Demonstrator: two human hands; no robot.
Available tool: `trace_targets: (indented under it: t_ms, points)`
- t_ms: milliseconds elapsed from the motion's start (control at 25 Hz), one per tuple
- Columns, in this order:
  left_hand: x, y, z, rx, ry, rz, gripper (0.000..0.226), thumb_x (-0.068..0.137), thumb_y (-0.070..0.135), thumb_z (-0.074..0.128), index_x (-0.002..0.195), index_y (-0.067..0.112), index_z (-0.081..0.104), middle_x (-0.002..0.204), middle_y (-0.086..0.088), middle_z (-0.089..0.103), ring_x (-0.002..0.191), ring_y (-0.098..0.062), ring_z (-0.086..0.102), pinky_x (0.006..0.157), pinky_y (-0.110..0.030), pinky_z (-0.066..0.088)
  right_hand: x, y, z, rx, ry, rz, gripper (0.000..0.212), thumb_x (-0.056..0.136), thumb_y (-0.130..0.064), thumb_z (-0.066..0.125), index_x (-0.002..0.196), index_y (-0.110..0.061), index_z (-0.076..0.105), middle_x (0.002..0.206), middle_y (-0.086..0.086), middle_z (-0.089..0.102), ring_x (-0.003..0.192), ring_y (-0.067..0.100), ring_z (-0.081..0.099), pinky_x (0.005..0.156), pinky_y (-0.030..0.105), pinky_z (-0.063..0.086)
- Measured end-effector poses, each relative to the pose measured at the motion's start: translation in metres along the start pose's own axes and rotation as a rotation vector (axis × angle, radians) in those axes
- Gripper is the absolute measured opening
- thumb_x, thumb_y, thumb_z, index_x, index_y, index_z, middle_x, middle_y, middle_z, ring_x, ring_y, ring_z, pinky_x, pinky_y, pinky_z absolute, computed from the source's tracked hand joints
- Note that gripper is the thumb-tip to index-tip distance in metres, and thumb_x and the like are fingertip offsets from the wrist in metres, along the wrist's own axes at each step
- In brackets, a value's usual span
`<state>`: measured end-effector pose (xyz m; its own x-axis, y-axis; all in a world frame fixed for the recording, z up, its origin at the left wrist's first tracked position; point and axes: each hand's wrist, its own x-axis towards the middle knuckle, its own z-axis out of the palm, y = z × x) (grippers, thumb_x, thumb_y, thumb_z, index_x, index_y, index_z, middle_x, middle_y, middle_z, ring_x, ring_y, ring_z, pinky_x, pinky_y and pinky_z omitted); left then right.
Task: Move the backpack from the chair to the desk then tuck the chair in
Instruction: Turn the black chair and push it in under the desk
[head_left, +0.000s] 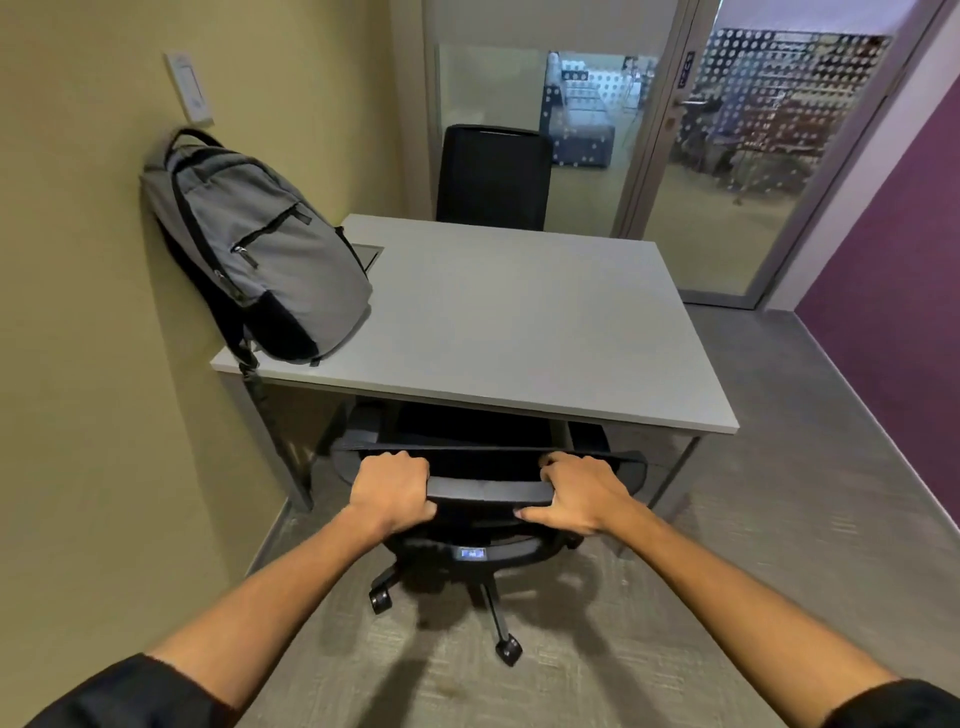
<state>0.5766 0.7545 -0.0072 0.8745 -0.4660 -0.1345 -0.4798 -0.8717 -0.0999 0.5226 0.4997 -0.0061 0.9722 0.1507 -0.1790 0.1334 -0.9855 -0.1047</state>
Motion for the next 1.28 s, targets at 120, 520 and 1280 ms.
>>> trace_targets:
  t_ms: [120,520,1280]
  points:
    - [0.019,-0.030,-0.004,-0.021,-0.041,0.063,0.043,0.072,0.056,0.054,0.086,0.018,0.070,0.079,0.000,0.072,0.075,-0.023,0.068,0.062,-0.029,0.045,0.020,-0.017,-0.001,0.018,0.002,0.064,0.066,0.073,-0.080,0.048,0.084,-0.018,0.068,0.078,-0.004,0.063,0.072,0.020,0.061,0.067,0.034,0.047]
    - [0.073,-0.088,-0.015,0.007,-0.127,0.044,0.033,0.067,0.044,0.054,0.082,0.017,0.066,0.069,0.002,0.059,0.071,-0.025,0.063,0.068,-0.033,0.052,0.082,-0.047,-0.008,0.051,0.033,0.166,0.051,0.076,-0.059,0.057,0.095,-0.015,0.073,0.077,0.001,0.069,0.075,0.023,0.066,0.075,0.035,0.054]
    - [0.171,-0.101,-0.015,0.009,-0.020,0.012,0.030,0.073,0.033,0.058,0.095,0.016,0.070,0.088,-0.007,0.072,0.085,-0.029,0.068,0.070,-0.034,0.047,0.179,0.008,-0.031,0.053,0.013,0.133,0.023,0.074,-0.041,0.058,0.074,-0.019,0.062,0.060,-0.003,0.051,0.061,0.021,0.054,0.057,0.029,0.038]
